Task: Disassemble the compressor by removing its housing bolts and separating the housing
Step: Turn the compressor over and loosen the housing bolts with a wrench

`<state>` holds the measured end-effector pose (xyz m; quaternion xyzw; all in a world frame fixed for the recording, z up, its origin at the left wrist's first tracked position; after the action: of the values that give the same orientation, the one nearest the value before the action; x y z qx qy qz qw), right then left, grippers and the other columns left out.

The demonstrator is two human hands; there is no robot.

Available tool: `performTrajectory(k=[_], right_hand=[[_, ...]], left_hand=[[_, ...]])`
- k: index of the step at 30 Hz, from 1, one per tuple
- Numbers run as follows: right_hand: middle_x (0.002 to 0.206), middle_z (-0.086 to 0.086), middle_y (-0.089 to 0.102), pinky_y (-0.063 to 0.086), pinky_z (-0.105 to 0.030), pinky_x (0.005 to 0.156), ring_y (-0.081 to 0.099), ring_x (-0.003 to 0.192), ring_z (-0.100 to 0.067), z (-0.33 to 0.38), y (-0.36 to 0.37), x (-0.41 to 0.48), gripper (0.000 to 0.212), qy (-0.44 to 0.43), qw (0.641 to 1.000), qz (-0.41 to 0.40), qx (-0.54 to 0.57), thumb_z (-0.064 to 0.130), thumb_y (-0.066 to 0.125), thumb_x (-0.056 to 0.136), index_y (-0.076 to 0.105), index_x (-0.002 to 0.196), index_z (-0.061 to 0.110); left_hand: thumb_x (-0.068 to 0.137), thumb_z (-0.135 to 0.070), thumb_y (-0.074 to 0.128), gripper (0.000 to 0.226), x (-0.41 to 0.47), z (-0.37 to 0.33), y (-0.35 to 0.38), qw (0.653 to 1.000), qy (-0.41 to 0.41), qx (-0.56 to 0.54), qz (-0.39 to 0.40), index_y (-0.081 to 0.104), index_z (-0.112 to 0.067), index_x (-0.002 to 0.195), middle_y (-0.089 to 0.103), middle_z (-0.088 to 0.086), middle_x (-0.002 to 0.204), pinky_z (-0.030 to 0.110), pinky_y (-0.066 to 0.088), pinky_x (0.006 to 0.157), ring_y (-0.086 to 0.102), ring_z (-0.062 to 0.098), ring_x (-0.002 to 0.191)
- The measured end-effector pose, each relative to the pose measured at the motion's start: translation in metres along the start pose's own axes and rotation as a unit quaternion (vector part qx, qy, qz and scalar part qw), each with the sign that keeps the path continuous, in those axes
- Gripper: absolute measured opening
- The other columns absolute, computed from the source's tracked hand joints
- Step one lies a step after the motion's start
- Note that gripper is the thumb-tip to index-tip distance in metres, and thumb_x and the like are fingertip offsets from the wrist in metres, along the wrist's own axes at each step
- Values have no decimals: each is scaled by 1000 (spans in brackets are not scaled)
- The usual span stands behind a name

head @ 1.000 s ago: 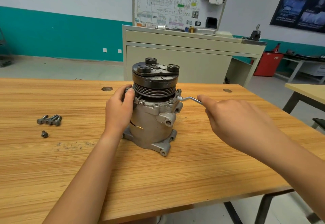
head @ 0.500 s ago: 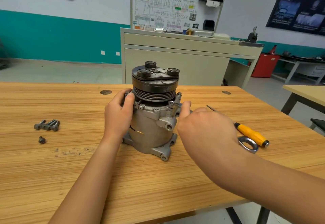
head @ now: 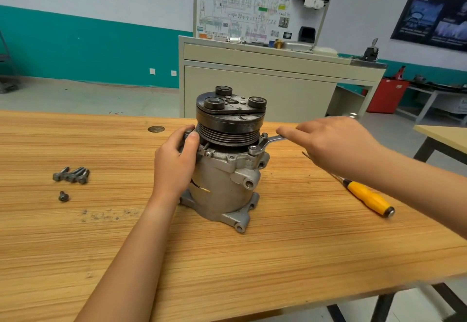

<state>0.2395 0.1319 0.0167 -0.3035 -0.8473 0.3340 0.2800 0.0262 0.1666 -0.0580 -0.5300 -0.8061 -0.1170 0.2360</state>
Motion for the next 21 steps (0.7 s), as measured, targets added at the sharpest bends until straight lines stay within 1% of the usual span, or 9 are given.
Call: performTrajectory(k=[2,4,7,9,11,14,16,19,21], right_hand=[[83,-18,68,52,-36,52,64,63,-32,-2,-1,2,42,0,989,-135,53,-15,66,71,63,110,1],[82,-17,70,55,-41,61,67,67,-29,2,3,5,30,23,971,-222,83,-18,67,68,69,94,-2],[83,-12,71,54,-48,74,69,73,-25,8,18,13,26,50,960,-249,120,-15,67,70,70,91,0],[84,-12,71,53,-49,77,68,74,-25,3,16,11,26,75,952,-265,135,-12,65,75,69,97,0],[79,-13,69,54,-43,66,65,67,-27,-10,4,-2,30,125,927,-300,188,-8,61,81,64,110,-3],[62,-7,52,40,-34,42,48,48,-25,-17,-27,-31,39,186,884,-332,272,4,50,91,47,129,-4],[63,-4,54,41,-33,40,48,47,-25,-7,-40,-42,43,185,915,-261,248,18,39,94,43,136,6],[67,4,52,39,-30,48,50,58,-22,13,-23,-47,50,200,964,11,173,29,29,96,17,144,36],[63,7,42,29,-29,45,41,54,-16,24,-22,-49,56,198,969,56,140,25,31,98,2,143,41]], left_hand=[[82,-42,39,45,0,1,0,1000,-6,-1,2,64,-21,112,64,-17,100,28,48,87,57,-3,97],[83,-42,40,43,0,1,0,1000,-10,-3,1,64,-22,113,63,-17,100,34,50,90,57,-1,98],[89,-35,43,40,-1,2,-1,1000,-10,2,1,62,-18,119,62,-12,104,42,49,93,56,9,104],[92,-31,44,33,0,1,-1,1000,-9,6,4,62,-20,117,60,-19,99,39,49,93,56,4,101],[89,-35,43,35,0,1,-1,1000,-9,4,5,63,-22,114,60,-23,98,32,49,89,55,-1,97],[93,-30,44,34,0,3,0,1000,-9,0,2,62,-17,118,64,-10,106,31,48,89,56,2,100],[95,-27,44,33,0,5,-1,1000,-13,-1,0,62,-16,121,64,-7,108,35,49,91,56,6,103],[94,-28,44,34,0,4,0,1000,-13,3,5,61,-16,121,63,-6,109,39,49,93,57,10,105],[94,-30,44,36,0,3,0,1000,-13,4,5,61,-15,122,63,-8,108,37,49,93,56,10,106]])
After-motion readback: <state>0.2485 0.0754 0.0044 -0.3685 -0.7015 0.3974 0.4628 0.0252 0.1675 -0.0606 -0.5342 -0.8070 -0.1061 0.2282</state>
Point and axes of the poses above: each hand's wrist, its own x-axis towards the middle knuckle, its own y-axis out of the palm, z = x × y, the point moved 9 cm from there along x, towards the middle knuckle
